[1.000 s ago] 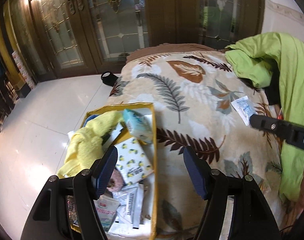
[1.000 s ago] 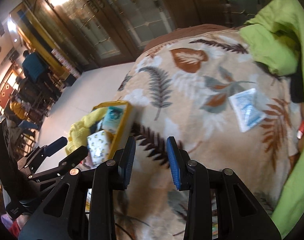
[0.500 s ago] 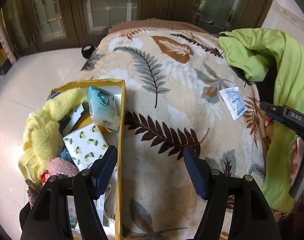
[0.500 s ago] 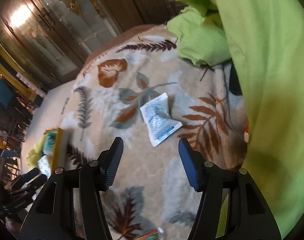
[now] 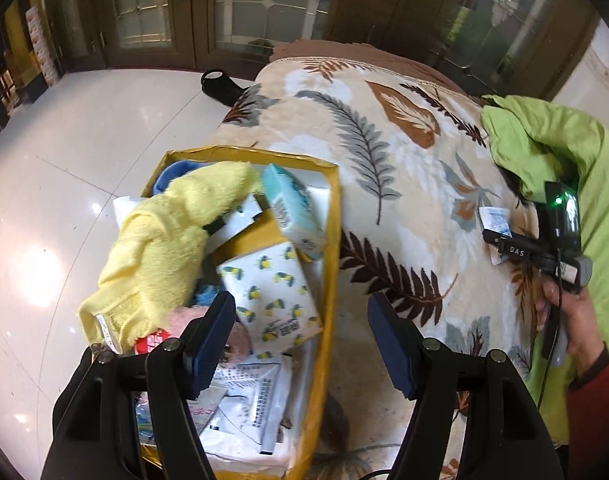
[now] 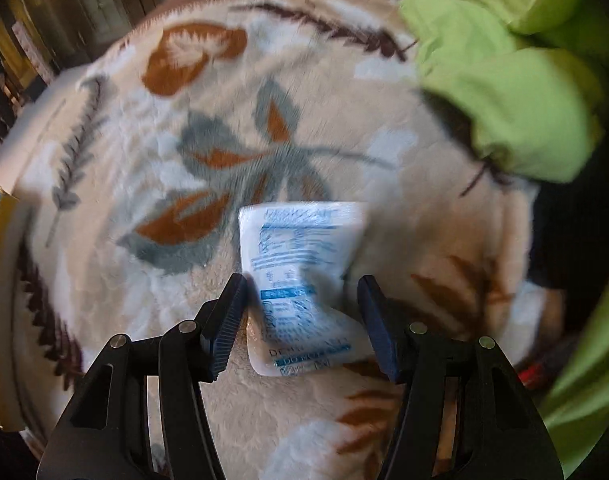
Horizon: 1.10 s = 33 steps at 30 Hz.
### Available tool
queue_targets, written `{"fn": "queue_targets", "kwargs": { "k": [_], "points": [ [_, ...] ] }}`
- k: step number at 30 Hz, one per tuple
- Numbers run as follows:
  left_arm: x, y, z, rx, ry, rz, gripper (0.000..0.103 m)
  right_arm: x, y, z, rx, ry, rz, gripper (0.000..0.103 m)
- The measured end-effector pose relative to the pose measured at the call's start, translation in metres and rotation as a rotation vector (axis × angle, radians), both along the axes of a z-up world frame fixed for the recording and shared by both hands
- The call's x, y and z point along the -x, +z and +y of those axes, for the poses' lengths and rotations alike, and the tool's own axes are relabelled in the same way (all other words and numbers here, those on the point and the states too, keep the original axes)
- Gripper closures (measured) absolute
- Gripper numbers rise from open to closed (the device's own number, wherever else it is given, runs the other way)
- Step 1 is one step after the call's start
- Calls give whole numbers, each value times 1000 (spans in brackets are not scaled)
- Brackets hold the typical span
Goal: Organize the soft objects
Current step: 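Grasp the white desiccant sachet with the right tool, then grasp the colourful straw packet with the left tool while the right tool holds the desiccant sachet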
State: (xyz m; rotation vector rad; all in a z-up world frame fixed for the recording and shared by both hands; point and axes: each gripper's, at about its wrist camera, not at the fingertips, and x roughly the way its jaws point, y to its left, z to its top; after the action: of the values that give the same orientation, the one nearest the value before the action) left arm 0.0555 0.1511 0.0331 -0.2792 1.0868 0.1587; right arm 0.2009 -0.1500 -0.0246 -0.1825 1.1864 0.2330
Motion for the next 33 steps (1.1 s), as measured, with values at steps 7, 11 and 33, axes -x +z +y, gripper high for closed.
{"fn": "queue_targets", "kwargs": {
  "k": [7, 11, 33],
  "points": [
    [1, -10, 0, 9, -12, 27, 34, 17, 23, -30, -127, -44, 10, 74],
    [2, -16, -14, 21, -57, 29, 34, 41, 58, -68, -216, -92, -6, 73],
    [1, -56, -112, -154, -312, 119, 18, 112, 77, -99, -320, -101, 31, 73]
  ]
}}
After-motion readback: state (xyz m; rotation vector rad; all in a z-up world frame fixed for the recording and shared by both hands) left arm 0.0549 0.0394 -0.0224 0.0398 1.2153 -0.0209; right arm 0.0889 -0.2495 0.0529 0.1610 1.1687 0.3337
